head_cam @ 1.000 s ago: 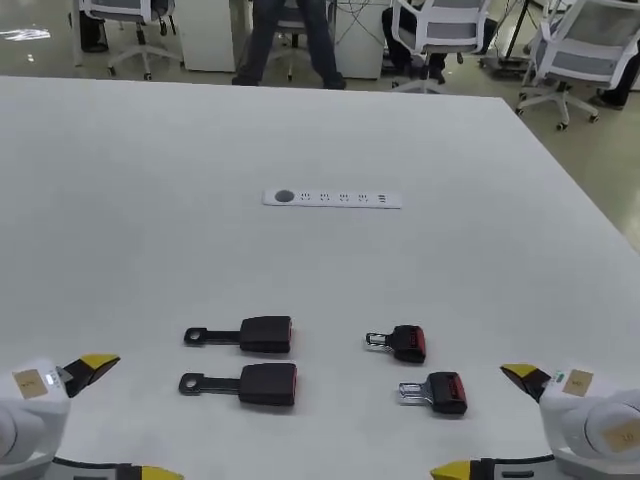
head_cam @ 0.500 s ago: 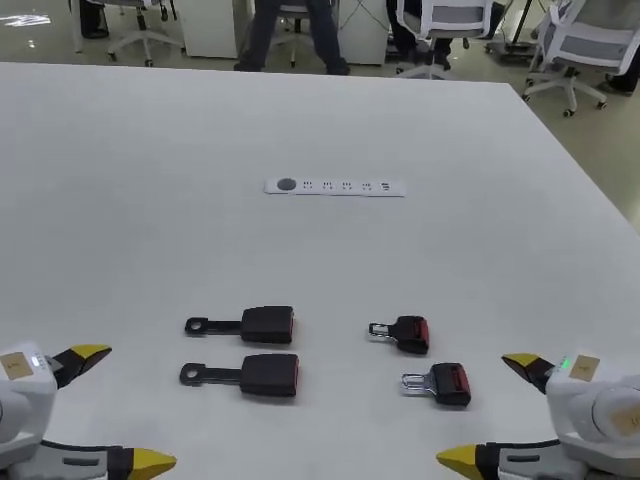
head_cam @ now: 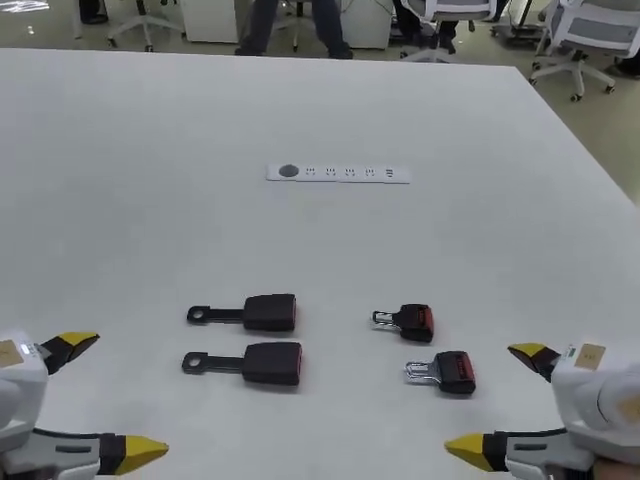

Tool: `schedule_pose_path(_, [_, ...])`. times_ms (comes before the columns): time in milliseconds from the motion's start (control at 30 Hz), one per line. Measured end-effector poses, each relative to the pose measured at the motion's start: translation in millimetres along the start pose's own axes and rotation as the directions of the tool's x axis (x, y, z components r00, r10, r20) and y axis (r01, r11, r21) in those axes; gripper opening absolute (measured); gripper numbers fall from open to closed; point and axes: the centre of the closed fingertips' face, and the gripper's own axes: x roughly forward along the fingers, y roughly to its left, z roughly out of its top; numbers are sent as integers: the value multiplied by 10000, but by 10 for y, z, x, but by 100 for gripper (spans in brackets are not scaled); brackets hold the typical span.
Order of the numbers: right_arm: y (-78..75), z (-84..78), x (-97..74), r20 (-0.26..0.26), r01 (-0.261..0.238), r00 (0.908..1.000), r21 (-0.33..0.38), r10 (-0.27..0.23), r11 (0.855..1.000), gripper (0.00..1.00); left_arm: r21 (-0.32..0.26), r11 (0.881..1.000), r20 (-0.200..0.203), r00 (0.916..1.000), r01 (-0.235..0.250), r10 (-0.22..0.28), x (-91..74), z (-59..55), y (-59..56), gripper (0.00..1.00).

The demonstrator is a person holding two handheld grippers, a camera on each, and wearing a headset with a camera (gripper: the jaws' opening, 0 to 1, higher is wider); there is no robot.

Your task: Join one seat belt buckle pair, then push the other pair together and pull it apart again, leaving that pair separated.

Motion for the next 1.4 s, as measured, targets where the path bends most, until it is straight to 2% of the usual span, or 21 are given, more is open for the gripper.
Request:
schedule_pose_path(233, [5, 9, 19, -5, -78, 10000, -38, 78, 10000, 85, 98, 9999, -63, 9999, 132, -131, -8, 10, -19, 96])
schedule_pose_path(400, [-22, 20, 17, 21, -85, 10000, -104, 85, 9999, 84, 266, 9993, -46, 9996, 272, -271, 10, 95, -60, 96])
schedule_pose_path(533, [-59, 17, 17, 55, -83, 10000, -93, 83, 9999, 84, 465, 9986, -259, 9994, 238, -226, 68, 105, -30, 93])
schedule_pose_path(700, [-66, 10, 12, -36, -128, 9999, -300, 127, 9995, 81, 712, 9964, -455, 9981, 457, -426, 87, 112, -65, 91])
schedule_pose_path(767, [-87, -8, 17, -154, -182, 9997, -354, 177, 9992, 80, 854, 9959, -598, 9979, 294, -243, 96, 115, -20, 91])
schedule_pose_path(867, [-128, -26, 34, -247, -215, 9995, -493, 203, 9986, 78, 919, 9953, -650, 9976, 301, -242, 120, 143, 10, 90])
schedule_pose_path(1033, [-168, -51, 78, -413, -492, 9981, -761, 462, 9959, 75, 1241, 9895, -879, 9941, 743, -636, 199, 173, -56, 88])
schedule_pose_path(1100, [-221, -77, 111, -551, -448, 9977, -924, 398, 9947, 76, 1355, 9867, -1007, 9920, 900, -766, 254, 202, -85, 86])
schedule_pose_path(1200, [-255, -94, 150, -627, -617, 9965, -928, 560, 9938, 72, 1455, 9836, -1164, 9892, 1061, -895, 315, 218, -80, 84])
schedule_pose_path(1400, [-243, -83, 233, -732, -1107, 9920, -1189, 1025, 9867, 66, 1807, 9707, -1511, 9797, 1587, -1320, 478, 272, -152, 82])
